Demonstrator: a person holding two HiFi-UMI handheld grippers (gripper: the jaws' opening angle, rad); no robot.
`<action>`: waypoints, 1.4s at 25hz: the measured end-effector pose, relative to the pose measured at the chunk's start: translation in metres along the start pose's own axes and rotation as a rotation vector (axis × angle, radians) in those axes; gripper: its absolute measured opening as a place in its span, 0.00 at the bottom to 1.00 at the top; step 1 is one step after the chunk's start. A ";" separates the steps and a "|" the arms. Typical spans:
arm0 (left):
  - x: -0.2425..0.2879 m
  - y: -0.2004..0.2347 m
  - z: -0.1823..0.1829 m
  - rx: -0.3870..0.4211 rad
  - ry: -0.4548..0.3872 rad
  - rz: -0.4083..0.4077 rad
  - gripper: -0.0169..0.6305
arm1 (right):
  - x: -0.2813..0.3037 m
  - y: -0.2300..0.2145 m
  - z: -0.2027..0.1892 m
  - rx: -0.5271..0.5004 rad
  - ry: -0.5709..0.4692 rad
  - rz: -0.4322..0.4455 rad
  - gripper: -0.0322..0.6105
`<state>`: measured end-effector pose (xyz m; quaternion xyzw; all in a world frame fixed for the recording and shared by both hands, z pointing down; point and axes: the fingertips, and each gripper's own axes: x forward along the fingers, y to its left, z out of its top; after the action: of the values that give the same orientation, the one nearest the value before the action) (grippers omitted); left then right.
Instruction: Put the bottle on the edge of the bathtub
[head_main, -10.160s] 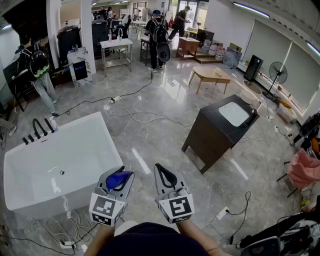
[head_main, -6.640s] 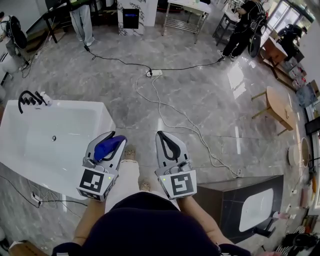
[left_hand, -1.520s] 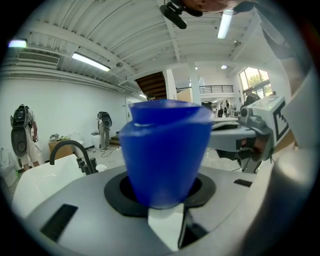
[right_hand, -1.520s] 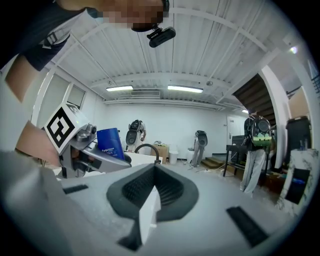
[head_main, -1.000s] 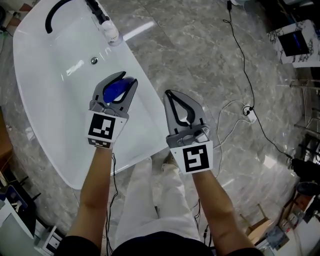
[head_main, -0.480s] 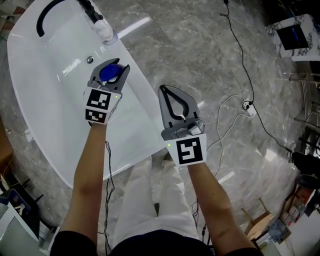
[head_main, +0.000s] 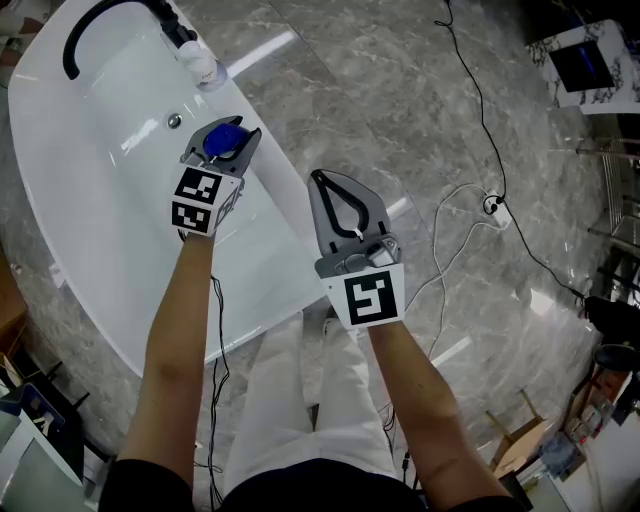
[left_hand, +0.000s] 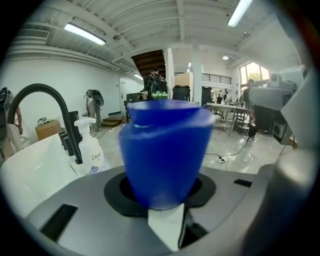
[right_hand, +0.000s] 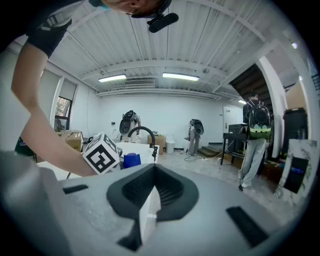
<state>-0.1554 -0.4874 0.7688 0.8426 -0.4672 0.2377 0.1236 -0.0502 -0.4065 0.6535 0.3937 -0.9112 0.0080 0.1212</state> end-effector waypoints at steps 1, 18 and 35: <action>0.001 0.000 0.000 -0.001 0.001 -0.004 0.25 | 0.000 0.000 0.000 -0.001 0.001 0.000 0.05; 0.023 -0.007 -0.005 -0.023 0.001 -0.062 0.26 | -0.003 0.005 -0.001 0.010 0.004 -0.020 0.05; -0.007 -0.018 0.014 -0.017 -0.129 -0.110 0.58 | -0.017 0.017 0.022 -0.007 0.005 -0.019 0.05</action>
<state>-0.1395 -0.4787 0.7533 0.8795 -0.4291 0.1716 0.1133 -0.0557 -0.3856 0.6301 0.4018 -0.9072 0.0046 0.1249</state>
